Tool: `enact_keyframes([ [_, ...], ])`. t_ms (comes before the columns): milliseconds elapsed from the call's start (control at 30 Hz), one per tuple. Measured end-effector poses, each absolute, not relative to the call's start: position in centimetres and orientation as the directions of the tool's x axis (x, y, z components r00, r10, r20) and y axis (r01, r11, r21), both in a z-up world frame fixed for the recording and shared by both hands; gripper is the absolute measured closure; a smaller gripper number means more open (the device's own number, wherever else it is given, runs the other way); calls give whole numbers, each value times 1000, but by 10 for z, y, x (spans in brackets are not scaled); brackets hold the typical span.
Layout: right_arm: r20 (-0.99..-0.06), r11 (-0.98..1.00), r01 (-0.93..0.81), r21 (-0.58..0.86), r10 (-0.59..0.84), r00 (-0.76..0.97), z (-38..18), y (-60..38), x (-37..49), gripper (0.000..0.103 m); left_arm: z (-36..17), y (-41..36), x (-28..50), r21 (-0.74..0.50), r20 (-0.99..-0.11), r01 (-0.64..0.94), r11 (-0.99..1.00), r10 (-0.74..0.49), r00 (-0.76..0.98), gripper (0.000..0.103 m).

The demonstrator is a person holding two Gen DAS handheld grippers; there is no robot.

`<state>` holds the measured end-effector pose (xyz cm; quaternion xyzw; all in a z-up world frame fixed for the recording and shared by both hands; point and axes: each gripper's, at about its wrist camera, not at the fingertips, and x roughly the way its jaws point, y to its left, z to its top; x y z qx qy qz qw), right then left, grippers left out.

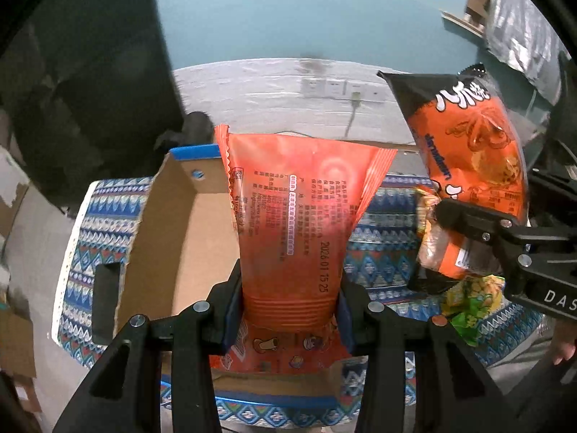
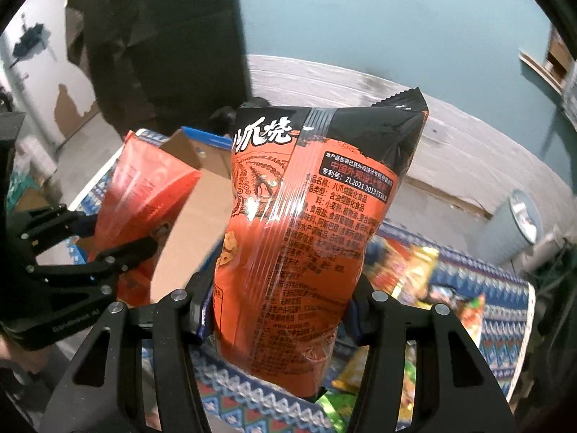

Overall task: Organize snacks
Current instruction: 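Carry both bags over the cardboard box and open both grippers to drop them, then move both grippers back to the snack pile on the tablecloth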

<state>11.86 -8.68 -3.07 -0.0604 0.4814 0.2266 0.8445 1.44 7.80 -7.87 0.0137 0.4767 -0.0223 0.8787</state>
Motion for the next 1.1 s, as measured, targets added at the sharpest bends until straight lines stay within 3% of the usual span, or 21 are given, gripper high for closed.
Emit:
enact_keyframes([
  [700,-883,779,-592,207,409,228,-66,32,145,48,-116,166,23,-3,-884,-156,988,70,463,57],
  [800,-889,775,-594,214,407,210,-69,37,145,46,-116,165,25,24,-885,-168,986,99,456,51],
  [867,-891,775,-594,214,405,207,-69,39,146,44,-115,163,25,42,-883,-168,985,115,455,42],
  [1100,-878,793,-578,191,402,260,-57,28,146,32,-108,161,24,74,-867,-165,983,145,477,35],
])
